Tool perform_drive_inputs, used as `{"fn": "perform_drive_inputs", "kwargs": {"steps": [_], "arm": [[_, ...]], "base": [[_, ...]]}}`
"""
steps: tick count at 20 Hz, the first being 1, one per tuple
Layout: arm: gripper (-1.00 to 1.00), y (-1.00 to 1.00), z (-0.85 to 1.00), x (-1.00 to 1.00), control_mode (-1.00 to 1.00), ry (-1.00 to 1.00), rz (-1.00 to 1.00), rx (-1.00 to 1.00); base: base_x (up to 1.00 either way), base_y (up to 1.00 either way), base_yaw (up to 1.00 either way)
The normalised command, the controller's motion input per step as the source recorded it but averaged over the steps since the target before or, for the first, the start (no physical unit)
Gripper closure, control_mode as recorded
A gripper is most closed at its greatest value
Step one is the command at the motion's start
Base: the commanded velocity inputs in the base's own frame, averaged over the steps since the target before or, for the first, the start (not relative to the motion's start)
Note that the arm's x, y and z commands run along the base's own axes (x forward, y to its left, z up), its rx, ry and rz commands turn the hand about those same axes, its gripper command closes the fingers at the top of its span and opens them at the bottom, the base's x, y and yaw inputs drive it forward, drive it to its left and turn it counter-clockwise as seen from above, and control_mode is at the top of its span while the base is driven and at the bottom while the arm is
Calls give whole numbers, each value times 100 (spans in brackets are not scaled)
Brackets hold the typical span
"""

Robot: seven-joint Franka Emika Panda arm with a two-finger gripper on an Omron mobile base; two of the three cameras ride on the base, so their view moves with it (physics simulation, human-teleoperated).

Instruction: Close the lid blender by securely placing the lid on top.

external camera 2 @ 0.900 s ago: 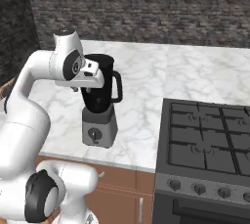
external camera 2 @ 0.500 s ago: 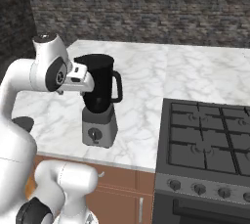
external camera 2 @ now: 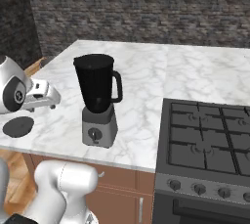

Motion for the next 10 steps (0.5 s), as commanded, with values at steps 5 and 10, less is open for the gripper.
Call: {"fn": "perform_drive_inputs", "kwargs": {"steps": [5, 10], "arm": [[-100, 100, -53, 5, -100, 13, 13, -15], [-100, 78, -68, -20, -100, 11, 25, 0]], "base": [[0, 0, 0], [0, 0, 0]]}}
